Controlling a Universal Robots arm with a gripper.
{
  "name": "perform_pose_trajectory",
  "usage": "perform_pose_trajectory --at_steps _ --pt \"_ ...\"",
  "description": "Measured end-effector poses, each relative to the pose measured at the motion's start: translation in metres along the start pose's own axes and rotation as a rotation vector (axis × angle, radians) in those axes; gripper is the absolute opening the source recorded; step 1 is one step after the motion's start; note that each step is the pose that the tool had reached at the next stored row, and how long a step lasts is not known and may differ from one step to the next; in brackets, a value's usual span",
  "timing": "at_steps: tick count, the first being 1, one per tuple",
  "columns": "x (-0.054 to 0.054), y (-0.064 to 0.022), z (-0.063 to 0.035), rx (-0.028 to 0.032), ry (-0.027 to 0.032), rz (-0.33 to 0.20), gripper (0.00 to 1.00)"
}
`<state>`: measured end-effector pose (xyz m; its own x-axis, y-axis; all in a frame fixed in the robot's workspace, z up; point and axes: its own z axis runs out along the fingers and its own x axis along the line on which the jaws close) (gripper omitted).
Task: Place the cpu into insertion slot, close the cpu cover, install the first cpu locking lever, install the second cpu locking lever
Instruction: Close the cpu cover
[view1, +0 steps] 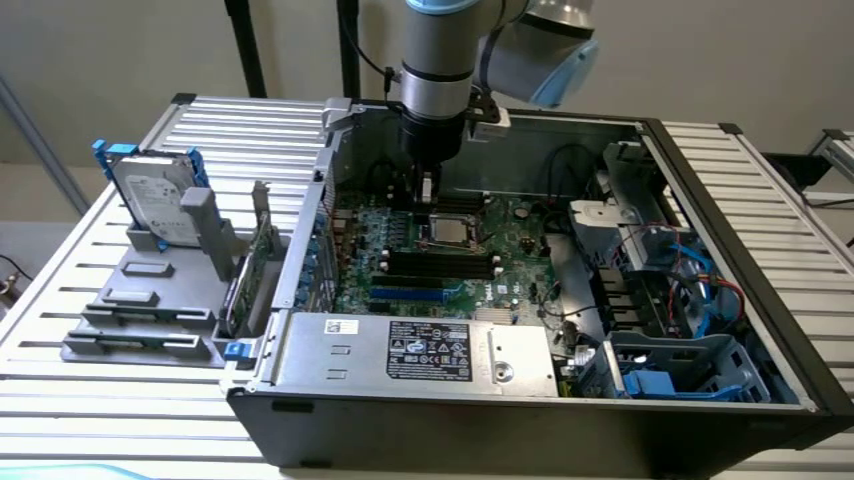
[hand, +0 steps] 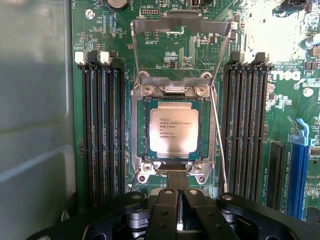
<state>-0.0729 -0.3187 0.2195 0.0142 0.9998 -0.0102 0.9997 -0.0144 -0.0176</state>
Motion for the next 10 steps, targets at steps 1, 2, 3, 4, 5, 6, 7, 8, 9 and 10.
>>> perform_pose_trajectory --at_steps 1,2,3,4,5,6,7,8,9,10 --pt "0.0000 0.0000 0.0000 0.0000 0.0000 0.000 0.11" --pt "0.0000 0.0000 0.0000 0.0000 0.0000 0.000 0.11" --pt "0.0000 0.0000 0.0000 0.0000 0.0000 0.000 0.11" --pt "0.0000 0.0000 0.0000 0.0000 0.0000 0.000 0.11" --pt "0.0000 0.0000 0.0000 0.0000 0.0000 0.000 0.11" --pt "0.0000 0.0000 0.0000 0.0000 0.0000 0.000 0.11" --pt "0.0000 0.0000 0.0000 0.0000 -0.0001 0.000 0.11" --pt "0.0000 0.0000 0.0000 0.0000 -0.0001 0.000 0.11" --pt "0.0000 0.0000 0.0000 0.0000 0.0000 0.000 0.11" --pt "0.0000 0.0000 0.0000 0.0000 0.0000 0.000 0.11"
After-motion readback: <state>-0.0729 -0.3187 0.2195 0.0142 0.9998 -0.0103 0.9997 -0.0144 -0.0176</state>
